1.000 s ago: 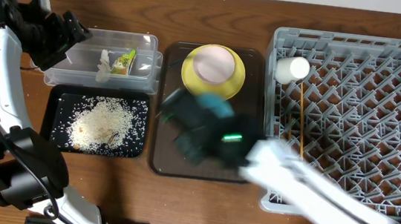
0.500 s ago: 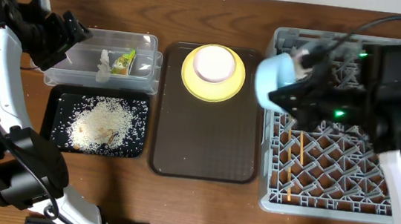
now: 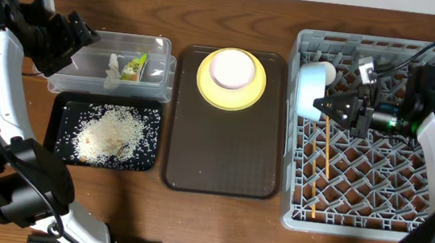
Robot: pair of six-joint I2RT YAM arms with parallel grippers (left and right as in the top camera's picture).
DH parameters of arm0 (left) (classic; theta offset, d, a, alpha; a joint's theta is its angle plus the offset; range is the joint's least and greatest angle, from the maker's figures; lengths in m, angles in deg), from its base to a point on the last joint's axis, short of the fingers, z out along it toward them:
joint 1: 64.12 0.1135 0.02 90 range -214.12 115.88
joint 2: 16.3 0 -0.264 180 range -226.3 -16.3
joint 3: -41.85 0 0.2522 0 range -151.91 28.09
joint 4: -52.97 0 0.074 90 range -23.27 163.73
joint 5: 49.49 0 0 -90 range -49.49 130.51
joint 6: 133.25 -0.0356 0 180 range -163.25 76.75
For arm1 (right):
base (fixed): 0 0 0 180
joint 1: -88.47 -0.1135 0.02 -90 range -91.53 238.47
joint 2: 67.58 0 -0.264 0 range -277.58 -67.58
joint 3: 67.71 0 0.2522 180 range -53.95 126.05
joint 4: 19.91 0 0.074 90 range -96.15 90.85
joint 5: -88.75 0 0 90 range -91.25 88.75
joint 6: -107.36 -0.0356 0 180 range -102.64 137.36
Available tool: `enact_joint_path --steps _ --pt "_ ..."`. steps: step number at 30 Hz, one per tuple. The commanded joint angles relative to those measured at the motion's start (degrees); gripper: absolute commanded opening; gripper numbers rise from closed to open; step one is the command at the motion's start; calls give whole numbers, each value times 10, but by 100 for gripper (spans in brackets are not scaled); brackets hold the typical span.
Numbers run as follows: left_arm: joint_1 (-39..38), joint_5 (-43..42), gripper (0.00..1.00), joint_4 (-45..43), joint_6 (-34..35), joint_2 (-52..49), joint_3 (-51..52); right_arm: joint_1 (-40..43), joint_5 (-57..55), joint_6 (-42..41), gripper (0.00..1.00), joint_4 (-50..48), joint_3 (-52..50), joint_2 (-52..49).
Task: Sort waste into correct bins and load items into the dishwasher rack
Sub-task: 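Carry the light-blue bowl with the right gripper and set it in the rack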
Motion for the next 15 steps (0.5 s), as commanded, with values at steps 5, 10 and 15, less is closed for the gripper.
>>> enact_joint_path --steps 5,10,15 --pt "2 1 91 2 -3 1 -2 17 40 48 1 -26 -1 -70" --pt "2 1 91 2 -3 1 -2 26 26 56 1 -29 -1 -107" --pt "2 1 91 2 -3 1 -2 39 1 56 1 -27 -2 -124"
